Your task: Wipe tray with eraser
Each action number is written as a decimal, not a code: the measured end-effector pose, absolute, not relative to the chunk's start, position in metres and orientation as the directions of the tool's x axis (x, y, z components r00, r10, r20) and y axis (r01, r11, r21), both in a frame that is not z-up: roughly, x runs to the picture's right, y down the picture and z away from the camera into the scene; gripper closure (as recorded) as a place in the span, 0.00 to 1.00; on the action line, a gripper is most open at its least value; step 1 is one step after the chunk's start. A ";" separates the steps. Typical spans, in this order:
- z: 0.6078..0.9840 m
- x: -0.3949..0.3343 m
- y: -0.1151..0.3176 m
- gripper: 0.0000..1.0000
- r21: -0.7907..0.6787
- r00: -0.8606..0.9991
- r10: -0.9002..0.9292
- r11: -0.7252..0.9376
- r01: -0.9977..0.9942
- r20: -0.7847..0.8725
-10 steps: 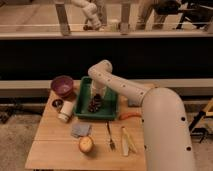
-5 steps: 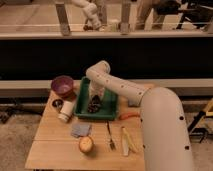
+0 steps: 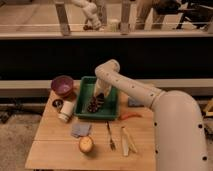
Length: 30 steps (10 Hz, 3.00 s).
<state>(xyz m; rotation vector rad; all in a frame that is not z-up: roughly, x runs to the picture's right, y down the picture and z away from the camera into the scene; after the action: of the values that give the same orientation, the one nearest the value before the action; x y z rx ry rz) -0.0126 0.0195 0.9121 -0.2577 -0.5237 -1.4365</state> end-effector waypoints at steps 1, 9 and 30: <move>0.915 -0.008 0.019 0.95 0.127 0.067 -0.870 0.148 0.981 0.489; 0.953 0.030 0.027 0.95 0.016 0.162 -0.859 0.194 0.981 0.486; 0.954 0.023 0.035 0.95 0.056 0.088 -0.857 0.134 0.989 0.507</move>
<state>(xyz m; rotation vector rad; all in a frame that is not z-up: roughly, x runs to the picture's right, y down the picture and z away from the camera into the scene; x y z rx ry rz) 0.0225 0.0351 0.9543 -0.3370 -0.4774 -1.4138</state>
